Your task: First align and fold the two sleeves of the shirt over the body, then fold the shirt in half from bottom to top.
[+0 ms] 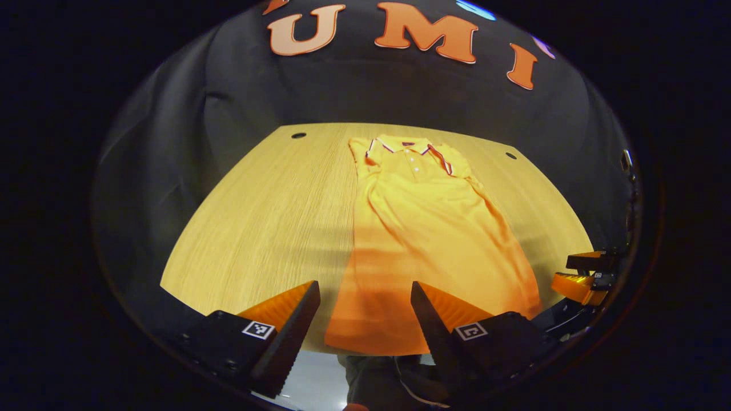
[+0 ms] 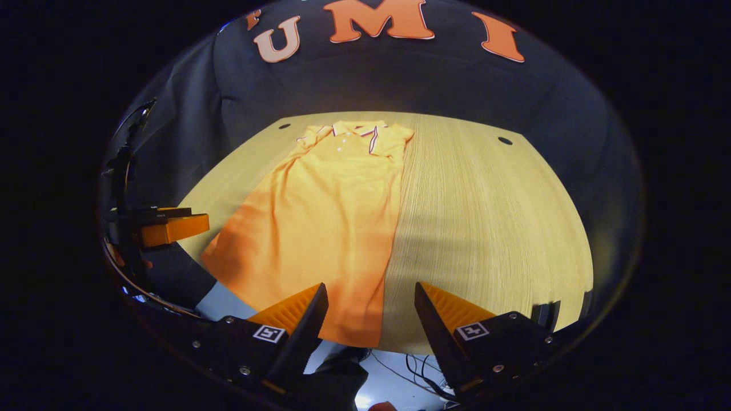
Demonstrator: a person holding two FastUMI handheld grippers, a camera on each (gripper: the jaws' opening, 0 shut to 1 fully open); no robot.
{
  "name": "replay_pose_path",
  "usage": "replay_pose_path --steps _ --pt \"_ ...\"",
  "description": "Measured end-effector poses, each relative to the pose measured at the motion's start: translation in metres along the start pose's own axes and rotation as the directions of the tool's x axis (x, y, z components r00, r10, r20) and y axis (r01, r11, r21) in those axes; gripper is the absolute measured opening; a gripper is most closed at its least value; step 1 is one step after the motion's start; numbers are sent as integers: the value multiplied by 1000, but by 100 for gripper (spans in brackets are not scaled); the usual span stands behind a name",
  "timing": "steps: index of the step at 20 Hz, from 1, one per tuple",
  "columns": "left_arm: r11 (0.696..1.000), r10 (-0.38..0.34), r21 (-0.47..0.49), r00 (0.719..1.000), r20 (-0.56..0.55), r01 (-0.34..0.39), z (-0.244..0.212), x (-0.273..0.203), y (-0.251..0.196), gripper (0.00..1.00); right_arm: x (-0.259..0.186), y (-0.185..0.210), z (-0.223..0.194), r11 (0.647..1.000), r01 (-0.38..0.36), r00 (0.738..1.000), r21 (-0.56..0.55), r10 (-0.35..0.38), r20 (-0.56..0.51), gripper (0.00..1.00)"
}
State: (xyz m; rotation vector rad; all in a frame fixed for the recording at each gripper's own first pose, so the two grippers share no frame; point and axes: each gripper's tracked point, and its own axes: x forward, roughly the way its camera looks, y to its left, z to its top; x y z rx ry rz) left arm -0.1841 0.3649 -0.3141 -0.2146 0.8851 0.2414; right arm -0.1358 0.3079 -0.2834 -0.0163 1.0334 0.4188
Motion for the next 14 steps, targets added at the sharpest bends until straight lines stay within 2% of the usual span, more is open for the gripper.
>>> replay_pose_path --steps 3,5,9,10,11,13,14 --pt "1000 6 10 991 -134 -4 -28 22 1 99 12 10 -24 999 -28 994 21 30 -103 95" --pt "1000 6 18 967 -257 -1 -56 26 5 100 17 14 -48 999 -32 976 15 35 -215 95" --pt "999 -6 30 941 -339 17 -67 36 4 99 23 17 -53 1000 -17 958 -11 13 -287 93" --pt "998 28 58 927 -374 -6 -70 39 11 99 27 18 -55 1000 -15 954 -23 7 -301 93" --pt "996 39 93 927 -374 -5 -69 38 16 97 26 18 -56 999 -5 949 -37 -7 -316 90" --pt "993 33 121 917 -397 16 -69 38 14 98 29 13 -55 996 20 942 -91 -49 -332 83" --pt "992 32 122 918 -395 19 -67 38 13 97 30 11 -53 997 22 941 -80 -47 -336 62"
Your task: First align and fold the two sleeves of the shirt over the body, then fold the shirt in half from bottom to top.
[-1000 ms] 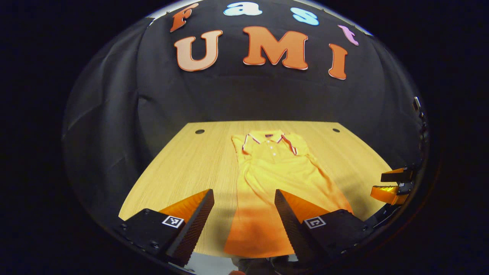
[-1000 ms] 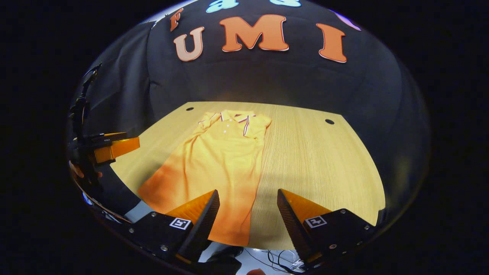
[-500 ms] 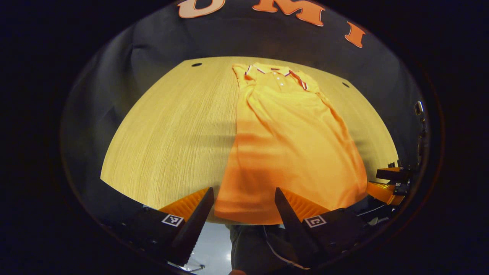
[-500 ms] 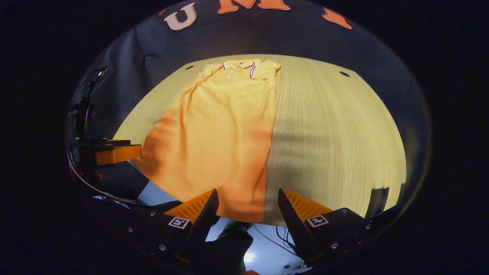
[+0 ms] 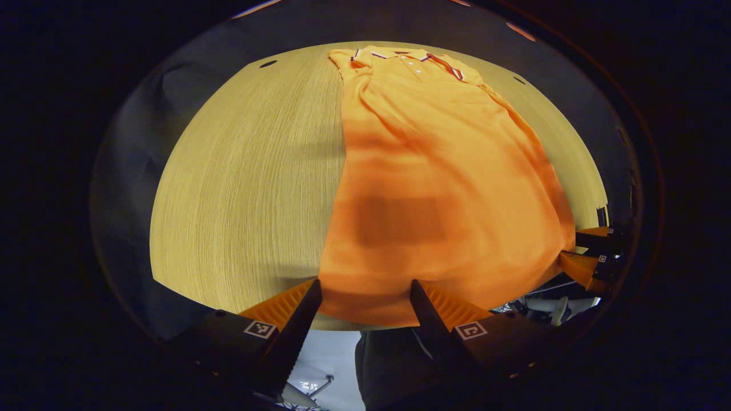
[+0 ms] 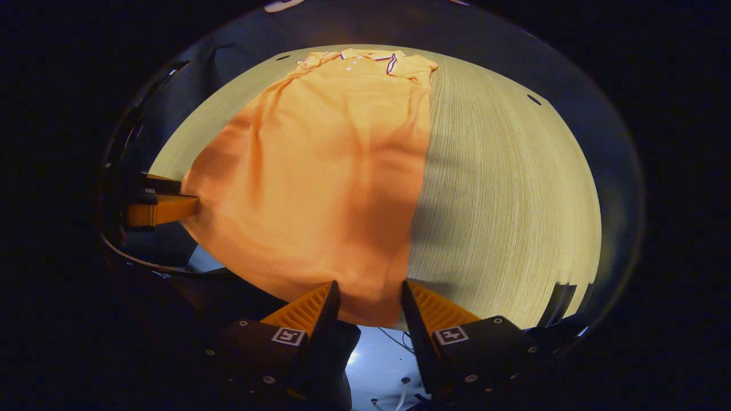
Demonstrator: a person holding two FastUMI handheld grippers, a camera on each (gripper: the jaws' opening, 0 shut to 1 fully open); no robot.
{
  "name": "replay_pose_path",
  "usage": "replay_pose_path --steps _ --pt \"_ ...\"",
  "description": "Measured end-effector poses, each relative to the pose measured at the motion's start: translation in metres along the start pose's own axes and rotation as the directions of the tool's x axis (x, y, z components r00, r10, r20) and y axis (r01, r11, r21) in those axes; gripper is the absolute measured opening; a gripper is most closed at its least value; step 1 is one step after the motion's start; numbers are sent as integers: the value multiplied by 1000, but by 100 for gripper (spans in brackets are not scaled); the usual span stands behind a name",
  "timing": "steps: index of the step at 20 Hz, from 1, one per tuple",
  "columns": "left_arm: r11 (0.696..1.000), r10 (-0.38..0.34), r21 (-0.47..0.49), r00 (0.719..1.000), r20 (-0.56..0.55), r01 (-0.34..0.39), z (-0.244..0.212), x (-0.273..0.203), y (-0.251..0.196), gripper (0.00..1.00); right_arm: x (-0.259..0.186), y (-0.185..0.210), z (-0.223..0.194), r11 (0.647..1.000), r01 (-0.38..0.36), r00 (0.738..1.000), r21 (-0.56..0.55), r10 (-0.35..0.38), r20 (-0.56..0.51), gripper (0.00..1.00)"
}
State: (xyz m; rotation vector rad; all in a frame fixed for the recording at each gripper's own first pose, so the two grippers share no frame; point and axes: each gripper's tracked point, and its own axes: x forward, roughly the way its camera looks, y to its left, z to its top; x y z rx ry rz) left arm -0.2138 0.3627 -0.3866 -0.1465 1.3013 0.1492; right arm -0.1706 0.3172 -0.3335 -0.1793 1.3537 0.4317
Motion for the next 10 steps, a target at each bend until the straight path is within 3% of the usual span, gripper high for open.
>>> replay_pose_path --steps 1,2,3,5,6,8,9,10 --pt "1000 -6 13 999 36 5 9 1 -5 93 1 -6 2 998 9 1000 55 -10 2 44" --pt "999 -15 39 998 61 12 15 3 -11 51 1 1 2 991 -36 999 131 37 -4 23" --pt "996 -12 91 998 64 6 16 7 -14 10 1 16 -1 973 -136 988 185 146 -41 17" --pt "997 -26 71 998 65 22 18 2 -12 10 -1 15 3 971 -151 987 184 157 -19 16" --pt "997 -34 68 998 59 30 17 3 -12 1 -4 17 9 969 -165 986 186 165 14 15" --pt "998 -11 56 997 82 6 25 0 -5 2 -13 20 8 959 -197 980 204 185 75 13" --pt "999 -10 48 996 88 6 29 -1 -4 2 -8 16 31 941 -232 972 246 218 82 2" --pt "999 -11 44 996 90 7 31 -1 -4 1 -7 16 31 943 -217 975 252 197 102 1"
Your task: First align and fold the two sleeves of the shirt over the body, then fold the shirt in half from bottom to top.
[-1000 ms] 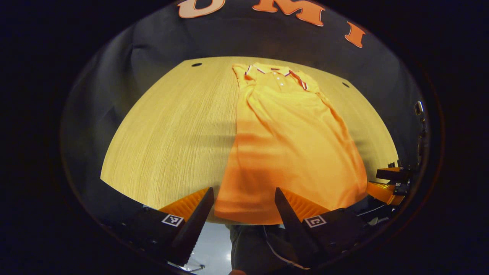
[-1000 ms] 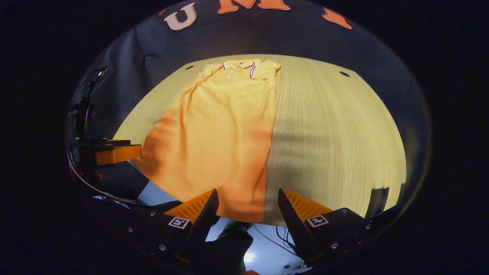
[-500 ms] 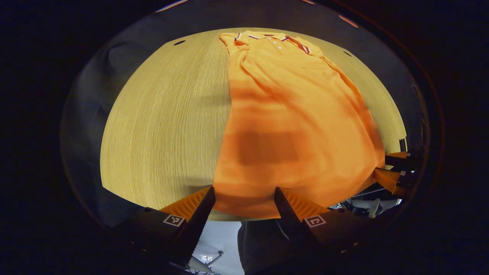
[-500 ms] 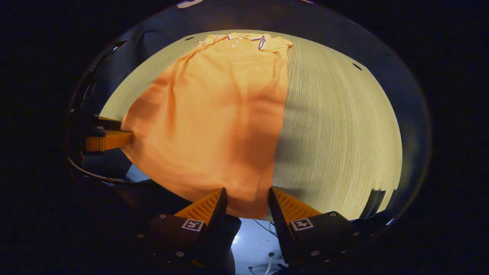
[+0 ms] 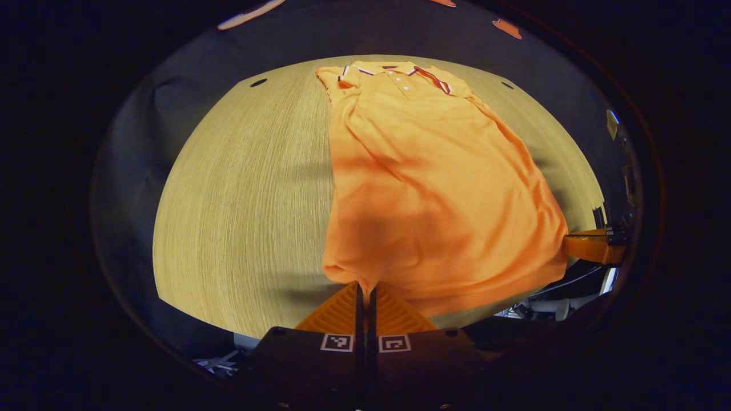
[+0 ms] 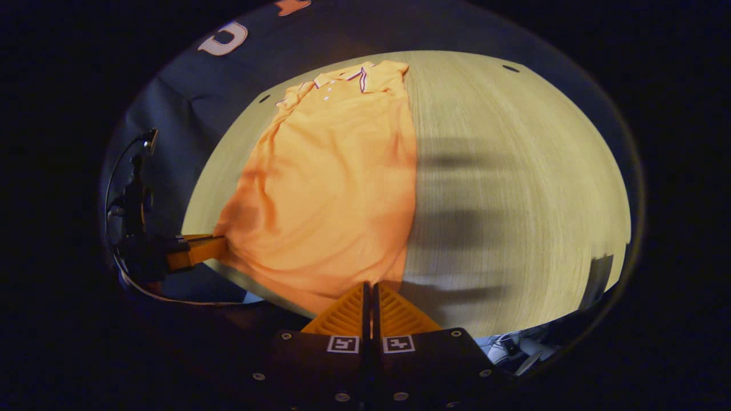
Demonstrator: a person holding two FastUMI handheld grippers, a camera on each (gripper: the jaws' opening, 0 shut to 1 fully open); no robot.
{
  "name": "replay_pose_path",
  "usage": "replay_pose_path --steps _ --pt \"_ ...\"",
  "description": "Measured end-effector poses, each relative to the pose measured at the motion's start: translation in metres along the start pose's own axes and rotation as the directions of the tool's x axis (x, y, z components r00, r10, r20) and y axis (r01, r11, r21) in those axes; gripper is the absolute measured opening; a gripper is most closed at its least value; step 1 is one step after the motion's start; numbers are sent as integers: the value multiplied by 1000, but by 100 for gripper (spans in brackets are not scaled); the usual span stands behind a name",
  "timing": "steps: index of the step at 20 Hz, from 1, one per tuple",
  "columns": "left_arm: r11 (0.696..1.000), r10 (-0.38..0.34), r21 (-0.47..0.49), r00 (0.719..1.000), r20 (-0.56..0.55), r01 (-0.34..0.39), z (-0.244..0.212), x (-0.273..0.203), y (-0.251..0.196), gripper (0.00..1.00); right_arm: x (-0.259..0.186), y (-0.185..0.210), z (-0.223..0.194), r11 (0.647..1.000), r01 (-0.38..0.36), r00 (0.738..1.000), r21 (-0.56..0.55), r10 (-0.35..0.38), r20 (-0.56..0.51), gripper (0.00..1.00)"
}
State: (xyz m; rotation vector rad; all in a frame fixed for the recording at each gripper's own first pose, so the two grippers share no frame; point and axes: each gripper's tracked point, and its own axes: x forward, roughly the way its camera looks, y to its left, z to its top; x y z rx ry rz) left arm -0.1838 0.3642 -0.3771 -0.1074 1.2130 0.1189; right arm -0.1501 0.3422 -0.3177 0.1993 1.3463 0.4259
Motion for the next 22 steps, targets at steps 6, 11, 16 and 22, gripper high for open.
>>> replay_pose_path --steps 6,11,16,22 --pt "1000 1 -9 1000 -22 -1 -4 2 0 1 -5 -29 -14 991 121 993 -54 -121 16 0" --pt "1000 16 10 999 -38 -15 -12 1 3 2 -3 -15 -22 995 95 995 -34 -95 11 72" --pt "999 28 23 998 -55 -27 -18 1 10 1 13 12 -26 976 96 994 -197 -103 -28 73" --pt "999 2 32 1000 -17 -1 -3 -4 8 1 0 24 -5 1000 9 999 -17 -8 42 0"
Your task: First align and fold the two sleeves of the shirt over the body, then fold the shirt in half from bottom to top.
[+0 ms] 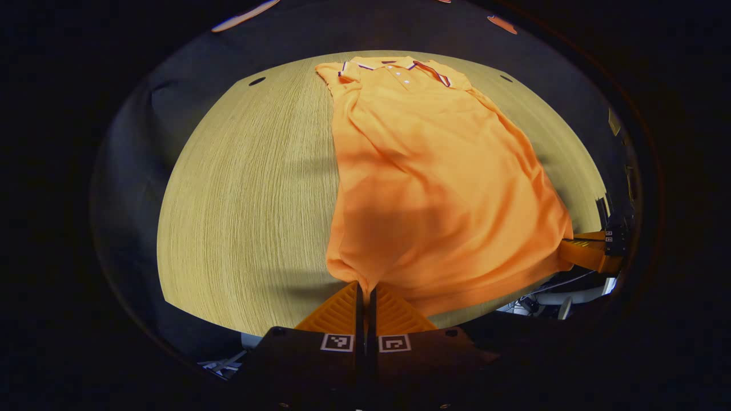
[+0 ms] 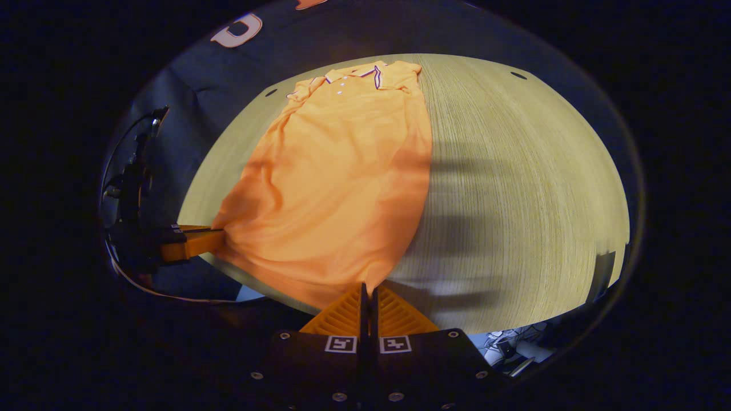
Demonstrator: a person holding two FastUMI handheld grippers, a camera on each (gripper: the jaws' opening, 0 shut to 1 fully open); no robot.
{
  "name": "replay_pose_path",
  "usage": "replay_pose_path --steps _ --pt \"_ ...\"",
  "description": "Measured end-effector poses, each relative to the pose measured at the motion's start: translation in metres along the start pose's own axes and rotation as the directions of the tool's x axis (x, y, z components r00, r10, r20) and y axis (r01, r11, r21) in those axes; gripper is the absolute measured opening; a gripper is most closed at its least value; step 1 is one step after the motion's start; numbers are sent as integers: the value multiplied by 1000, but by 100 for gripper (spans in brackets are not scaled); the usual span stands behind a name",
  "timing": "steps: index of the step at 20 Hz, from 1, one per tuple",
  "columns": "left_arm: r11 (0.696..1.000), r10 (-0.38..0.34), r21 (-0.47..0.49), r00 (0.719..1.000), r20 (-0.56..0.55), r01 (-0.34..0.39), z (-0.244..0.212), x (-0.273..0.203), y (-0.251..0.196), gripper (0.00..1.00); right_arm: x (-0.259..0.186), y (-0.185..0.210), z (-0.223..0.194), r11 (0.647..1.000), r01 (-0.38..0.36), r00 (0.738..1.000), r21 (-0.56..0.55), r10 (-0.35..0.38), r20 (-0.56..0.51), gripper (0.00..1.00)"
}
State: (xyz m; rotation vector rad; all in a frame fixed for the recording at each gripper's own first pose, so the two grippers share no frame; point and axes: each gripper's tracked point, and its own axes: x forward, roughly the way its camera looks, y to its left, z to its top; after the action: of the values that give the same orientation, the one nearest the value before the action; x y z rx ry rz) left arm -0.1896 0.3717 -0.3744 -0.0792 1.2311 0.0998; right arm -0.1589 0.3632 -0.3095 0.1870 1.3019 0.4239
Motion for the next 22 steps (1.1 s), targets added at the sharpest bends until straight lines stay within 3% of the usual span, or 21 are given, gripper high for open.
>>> replay_pose_path --steps 1,4,5,6,12,22 --pt "1000 -12 -3 1000 21 12 6 -4 -1 1 -6 5 6 999 -43 999 11 42 6 1" --pt "999 -49 -4 994 93 49 34 -13 -7 2 -2 7 27 991 -86 995 105 80 54 0" --pt "998 -58 -4 992 109 58 42 -17 -8 2 -6 15 39 981 -137 989 140 127 81 0" --pt "997 -72 -4 988 138 73 56 -22 -11 2 -10 23 53 973 -179 980 148 163 116 0" --pt "994 -106 14 960 258 105 124 -44 -4 1 -24 38 129 959 -260 942 116 225 249 0" --pt "991 -132 29 923 361 130 259 -37 29 1 -29 8 259 978 -179 924 105 130 360 0"
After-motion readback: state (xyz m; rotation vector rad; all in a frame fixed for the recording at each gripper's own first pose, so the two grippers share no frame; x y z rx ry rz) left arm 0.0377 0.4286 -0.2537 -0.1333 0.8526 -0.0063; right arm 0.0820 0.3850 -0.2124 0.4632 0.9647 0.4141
